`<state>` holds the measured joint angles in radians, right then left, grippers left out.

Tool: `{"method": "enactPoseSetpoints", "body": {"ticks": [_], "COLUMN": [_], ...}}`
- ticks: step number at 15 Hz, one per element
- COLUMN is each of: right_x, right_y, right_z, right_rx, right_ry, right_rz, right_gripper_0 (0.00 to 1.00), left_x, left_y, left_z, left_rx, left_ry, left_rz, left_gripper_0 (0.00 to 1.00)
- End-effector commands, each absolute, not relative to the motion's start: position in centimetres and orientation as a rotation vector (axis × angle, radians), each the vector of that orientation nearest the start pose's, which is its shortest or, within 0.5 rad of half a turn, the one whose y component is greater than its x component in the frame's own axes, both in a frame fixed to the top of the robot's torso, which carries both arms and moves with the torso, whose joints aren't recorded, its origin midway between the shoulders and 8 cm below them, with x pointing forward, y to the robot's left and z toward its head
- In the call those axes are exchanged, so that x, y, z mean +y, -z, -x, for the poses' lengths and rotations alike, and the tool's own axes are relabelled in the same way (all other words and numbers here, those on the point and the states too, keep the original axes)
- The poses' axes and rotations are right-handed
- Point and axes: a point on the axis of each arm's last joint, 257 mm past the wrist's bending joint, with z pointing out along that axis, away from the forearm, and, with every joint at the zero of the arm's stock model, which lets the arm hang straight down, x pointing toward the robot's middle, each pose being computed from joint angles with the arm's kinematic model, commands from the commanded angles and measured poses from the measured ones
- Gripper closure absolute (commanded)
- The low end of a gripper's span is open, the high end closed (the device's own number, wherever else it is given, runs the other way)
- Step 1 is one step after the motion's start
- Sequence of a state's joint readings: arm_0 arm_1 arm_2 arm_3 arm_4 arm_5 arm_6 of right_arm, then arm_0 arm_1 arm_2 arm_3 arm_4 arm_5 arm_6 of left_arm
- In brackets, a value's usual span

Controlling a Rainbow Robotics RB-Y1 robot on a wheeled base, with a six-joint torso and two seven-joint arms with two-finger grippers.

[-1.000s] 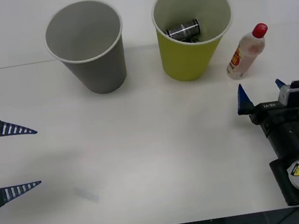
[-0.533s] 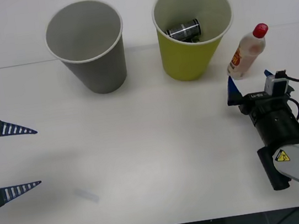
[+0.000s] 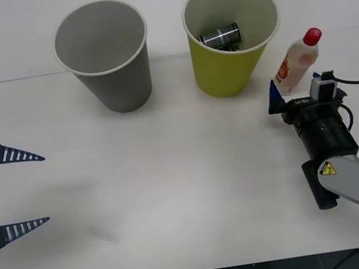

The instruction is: Put the can into the green bin and the plastic bottle into the gray bin

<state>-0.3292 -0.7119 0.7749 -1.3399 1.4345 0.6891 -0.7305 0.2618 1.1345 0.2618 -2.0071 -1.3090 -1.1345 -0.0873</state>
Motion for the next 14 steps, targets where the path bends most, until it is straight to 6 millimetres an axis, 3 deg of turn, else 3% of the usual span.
{"method": "enactPoseSetpoints", "body": {"ticks": [1,7,14], "right_x": [-28.9,-29.4,-29.9], "right_y": [22.0,20.8,20.9], "right_z": [-58.8,-61.0,-62.3], "right_rx": [1.504,1.512,1.532], "right_ry": [0.041,0.045,0.058], "right_rz": [-0.008,-0.025,-0.037], "right_gripper_0": [0.00,0.00,0.00], "left_x": [28.6,28.6,28.6], "left_y": [16.7,16.7,16.7], "left_z": [-34.1,-34.1,-34.1], "left_rx": [1.444,1.444,1.444], "left_ry": [0.118,0.118,0.118], "left_rz": [-1.762,-1.762,-1.762], "left_gripper_0": [0.00,0.00,0.00]}}
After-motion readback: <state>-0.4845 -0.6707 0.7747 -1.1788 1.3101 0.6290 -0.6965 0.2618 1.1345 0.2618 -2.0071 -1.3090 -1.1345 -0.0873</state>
